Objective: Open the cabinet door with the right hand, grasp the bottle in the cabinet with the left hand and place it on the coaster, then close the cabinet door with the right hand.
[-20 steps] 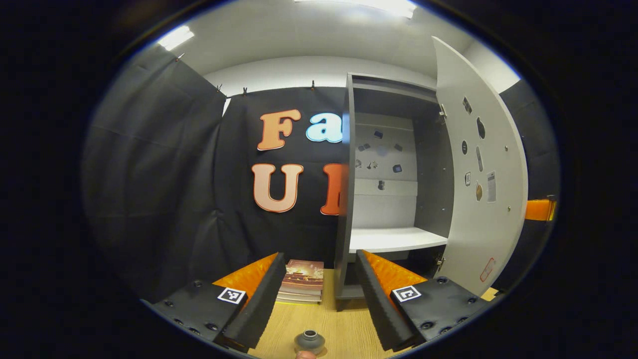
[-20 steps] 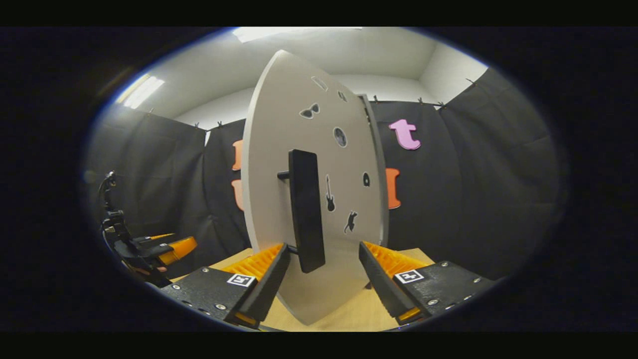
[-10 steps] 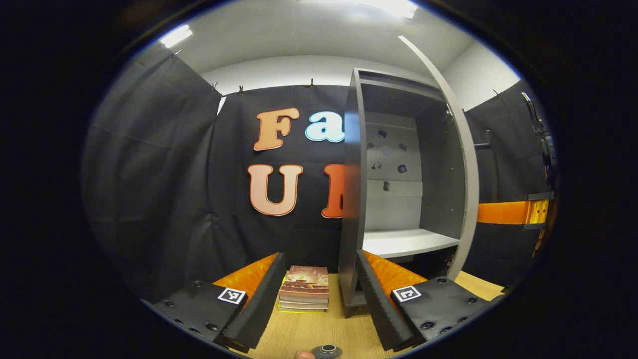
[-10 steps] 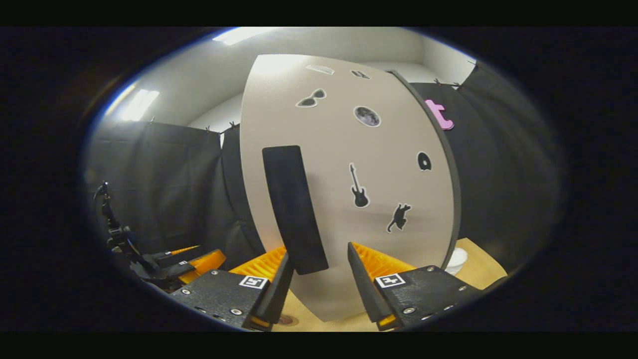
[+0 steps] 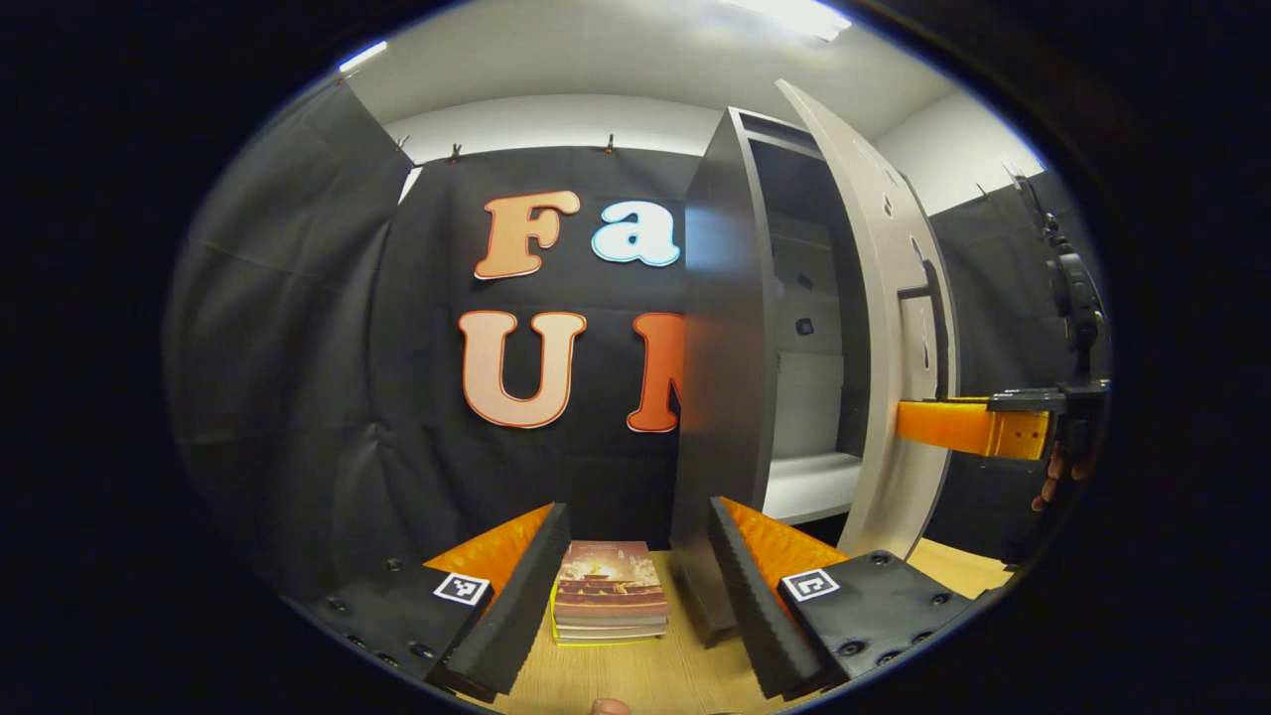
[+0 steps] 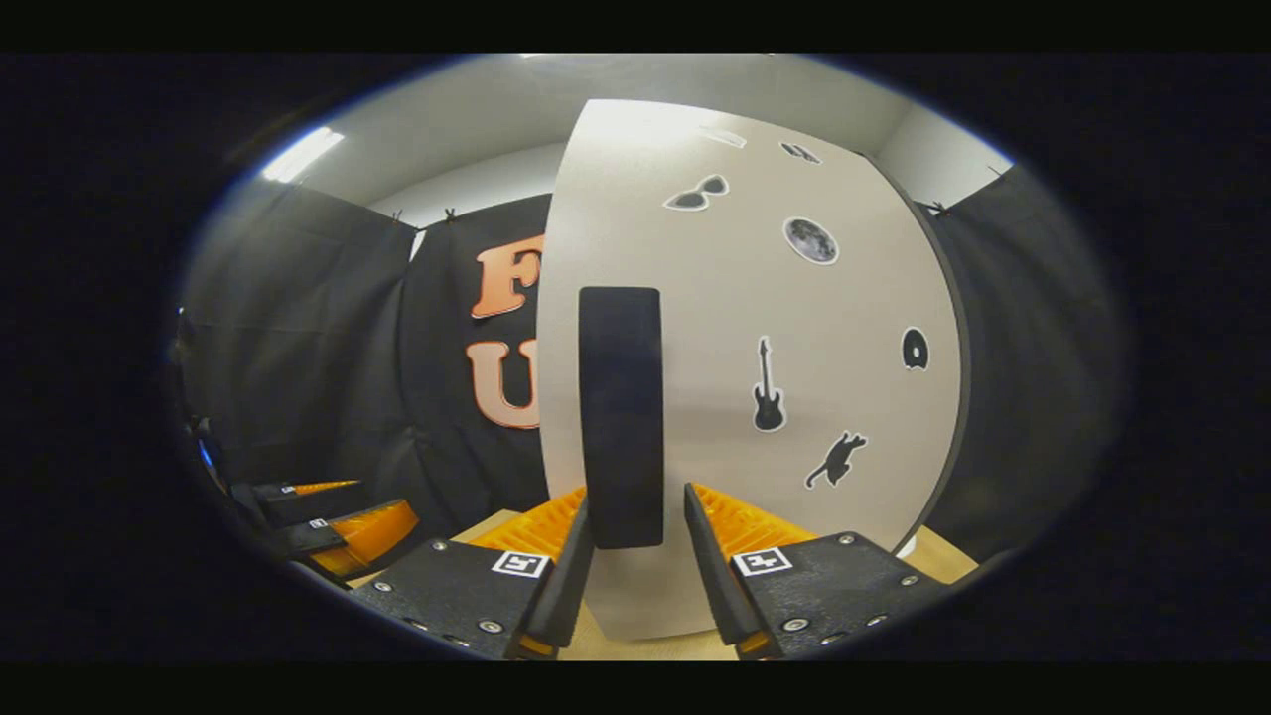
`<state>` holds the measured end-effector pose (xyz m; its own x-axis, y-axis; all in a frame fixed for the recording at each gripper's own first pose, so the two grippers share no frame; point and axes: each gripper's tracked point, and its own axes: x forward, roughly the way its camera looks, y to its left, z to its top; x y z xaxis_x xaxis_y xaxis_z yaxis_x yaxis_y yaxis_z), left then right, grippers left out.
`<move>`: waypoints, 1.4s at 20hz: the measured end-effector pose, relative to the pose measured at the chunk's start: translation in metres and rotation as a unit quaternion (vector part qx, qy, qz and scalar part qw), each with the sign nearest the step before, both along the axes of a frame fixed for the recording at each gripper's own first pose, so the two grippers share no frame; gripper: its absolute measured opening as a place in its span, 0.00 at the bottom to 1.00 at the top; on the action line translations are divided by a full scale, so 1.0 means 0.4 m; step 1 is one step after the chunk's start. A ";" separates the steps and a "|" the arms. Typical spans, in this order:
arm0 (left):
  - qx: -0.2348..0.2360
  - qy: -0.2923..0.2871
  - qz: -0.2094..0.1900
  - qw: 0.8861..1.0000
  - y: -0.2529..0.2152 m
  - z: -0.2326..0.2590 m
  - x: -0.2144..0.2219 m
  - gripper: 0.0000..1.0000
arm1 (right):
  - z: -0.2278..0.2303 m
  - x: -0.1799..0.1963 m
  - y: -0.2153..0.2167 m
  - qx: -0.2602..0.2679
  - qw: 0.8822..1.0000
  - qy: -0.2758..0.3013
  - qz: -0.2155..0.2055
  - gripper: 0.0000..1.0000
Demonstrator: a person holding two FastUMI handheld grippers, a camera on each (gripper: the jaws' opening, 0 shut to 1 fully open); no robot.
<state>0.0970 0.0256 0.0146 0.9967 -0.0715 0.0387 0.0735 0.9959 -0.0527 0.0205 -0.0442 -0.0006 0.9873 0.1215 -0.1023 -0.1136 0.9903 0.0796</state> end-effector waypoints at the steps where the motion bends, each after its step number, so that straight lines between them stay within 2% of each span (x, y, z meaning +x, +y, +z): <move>1: -0.002 0.001 -0.011 1.000 -0.003 -0.002 0.009 0.92 | -0.001 0.009 0.001 0.002 1.000 0.001 -0.007 0.53; 3: -0.006 0.003 -0.028 1.000 -0.017 -0.003 0.020 0.92 | -0.005 0.021 0.004 0.006 1.000 0.004 -0.017 0.53; 7: -0.020 0.001 -0.035 0.999 -0.024 -0.003 0.025 0.91 | -0.017 0.049 0.006 0.011 1.000 0.007 -0.015 0.54; 10: -0.021 0.007 -0.022 1.000 -0.019 -0.014 0.030 0.91 | -0.017 0.062 0.007 0.008 1.000 0.004 -0.008 0.55; 14: -0.024 0.019 0.003 1.000 -0.006 -0.039 0.037 0.91 | -0.018 0.066 0.016 0.001 1.000 0.001 0.008 0.68; 15: -0.027 0.022 0.011 0.999 0.001 -0.047 0.034 0.92 | -0.018 0.072 0.018 -0.004 1.000 0.000 0.010 0.79; 17: -0.030 0.032 0.022 0.999 0.008 -0.061 0.036 0.91 | -0.025 0.082 0.019 -0.011 1.000 -0.003 0.015 0.75; 18: -0.029 0.036 0.028 0.999 0.011 -0.066 0.035 0.91 | -0.027 0.085 0.019 -0.012 1.000 -0.005 0.016 0.82; 19: -0.027 0.038 0.036 0.998 0.019 -0.070 0.030 0.92 | -0.027 0.090 0.017 -0.010 1.000 -0.007 0.016 0.84; 28: -0.012 0.039 0.067 0.997 0.036 -0.063 0.020 0.92 | -0.028 0.102 0.022 0.001 1.000 -0.018 0.020 0.87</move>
<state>0.1048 0.0401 -0.0107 0.9973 0.0619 -0.0384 -0.0648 0.9949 -0.0773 0.0613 -0.0354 -0.0116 0.9846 0.1612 -0.0671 -0.1560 0.9848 0.0762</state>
